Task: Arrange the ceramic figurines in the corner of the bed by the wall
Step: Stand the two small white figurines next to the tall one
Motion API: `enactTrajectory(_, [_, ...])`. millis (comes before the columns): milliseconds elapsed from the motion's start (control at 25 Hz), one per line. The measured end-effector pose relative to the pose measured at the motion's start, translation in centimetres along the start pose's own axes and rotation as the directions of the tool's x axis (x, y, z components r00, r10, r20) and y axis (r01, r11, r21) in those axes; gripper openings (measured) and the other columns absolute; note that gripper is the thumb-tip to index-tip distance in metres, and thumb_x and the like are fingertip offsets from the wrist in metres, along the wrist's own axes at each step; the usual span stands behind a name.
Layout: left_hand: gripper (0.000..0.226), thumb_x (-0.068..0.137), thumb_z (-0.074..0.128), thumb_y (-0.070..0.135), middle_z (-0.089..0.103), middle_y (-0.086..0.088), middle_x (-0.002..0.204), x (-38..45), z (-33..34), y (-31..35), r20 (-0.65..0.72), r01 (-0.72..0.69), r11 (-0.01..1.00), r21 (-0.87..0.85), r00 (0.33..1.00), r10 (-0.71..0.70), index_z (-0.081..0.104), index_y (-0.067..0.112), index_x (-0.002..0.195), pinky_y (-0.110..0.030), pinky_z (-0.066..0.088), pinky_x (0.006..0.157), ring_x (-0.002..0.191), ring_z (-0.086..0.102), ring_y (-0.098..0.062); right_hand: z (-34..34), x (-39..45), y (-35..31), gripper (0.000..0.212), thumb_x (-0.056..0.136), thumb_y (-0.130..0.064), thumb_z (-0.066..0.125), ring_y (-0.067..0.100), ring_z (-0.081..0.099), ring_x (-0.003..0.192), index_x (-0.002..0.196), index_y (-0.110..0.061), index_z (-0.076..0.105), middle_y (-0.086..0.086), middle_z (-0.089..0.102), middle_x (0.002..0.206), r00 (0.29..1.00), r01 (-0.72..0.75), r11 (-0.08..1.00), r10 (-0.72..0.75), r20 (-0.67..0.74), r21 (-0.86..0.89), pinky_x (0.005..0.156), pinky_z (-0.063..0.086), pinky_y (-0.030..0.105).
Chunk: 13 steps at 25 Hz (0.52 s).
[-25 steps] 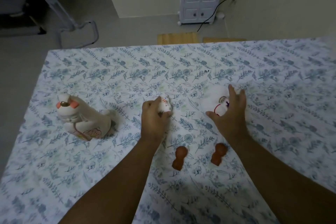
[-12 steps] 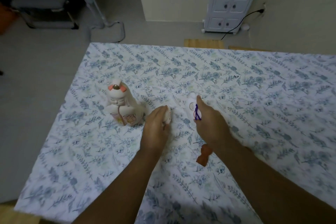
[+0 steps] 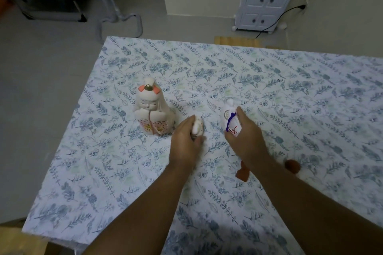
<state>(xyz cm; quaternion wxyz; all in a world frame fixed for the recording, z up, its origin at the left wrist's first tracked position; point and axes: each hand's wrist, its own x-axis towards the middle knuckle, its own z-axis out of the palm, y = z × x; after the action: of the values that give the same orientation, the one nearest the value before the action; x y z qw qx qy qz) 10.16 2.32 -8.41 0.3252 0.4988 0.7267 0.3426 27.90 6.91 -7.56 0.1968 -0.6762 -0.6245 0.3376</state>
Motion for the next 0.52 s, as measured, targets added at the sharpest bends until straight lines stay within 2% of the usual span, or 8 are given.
enactTrajectory(160, [0.055, 0.081, 0.081, 0.004, 0.070, 0.000, 0.119, 0.4, 0.4, 0.3, 0.054, -0.023, 1.000, -0.009, 0.998, 0.023, 0.064, 0.015, 0.132, -0.043, 0.054, 0.093, 0.108, 0.064, -0.017, 0.8, -1.7, -0.6, 0.084, 0.087, -0.020, 0.074, 0.031, 0.052, 0.127, 0.155, -0.013, 0.025, 0.015, 0.053, 0.141, 0.997, 0.001, 1.000, -0.003, -0.077, -0.021, 0.100, 0.049, 0.046])
enactTrajectory(400, [0.048, 0.082, 0.081, 0.013, 0.071, 0.006, 0.109, 0.5, 0.5, -0.1, 0.051, -0.036, 0.999, 0.001, 0.998, 0.036, 0.065, 0.020, 0.127, -0.042, 0.056, 0.086, 0.098, 0.064, -0.014, 1.3, -1.9, -0.2, 0.088, 0.086, -0.022, 0.077, 0.032, 0.048, 0.134, 0.155, -0.009, 0.024, 0.015, 0.048, 0.149, 0.995, 0.025, 0.999, -0.027, -0.095, -0.025, 0.105, 0.045, 0.048])
enactTrajectory(520, [0.049, 0.082, 0.082, 0.014, 0.071, 0.006, 0.110, 0.5, 0.8, -0.1, 0.034, -0.037, 0.999, -0.004, 0.999, 0.037, 0.064, 0.020, 0.127, -0.039, 0.057, 0.086, 0.099, 0.066, -0.014, 1.3, -2.1, -0.2, 0.090, 0.085, -0.025, 0.078, 0.031, 0.043, 0.138, 0.155, -0.011, 0.023, 0.013, 0.043, 0.153, 0.995, 0.027, 1.000, -0.028, -0.097, -0.015, 0.108, 0.043, 0.047])
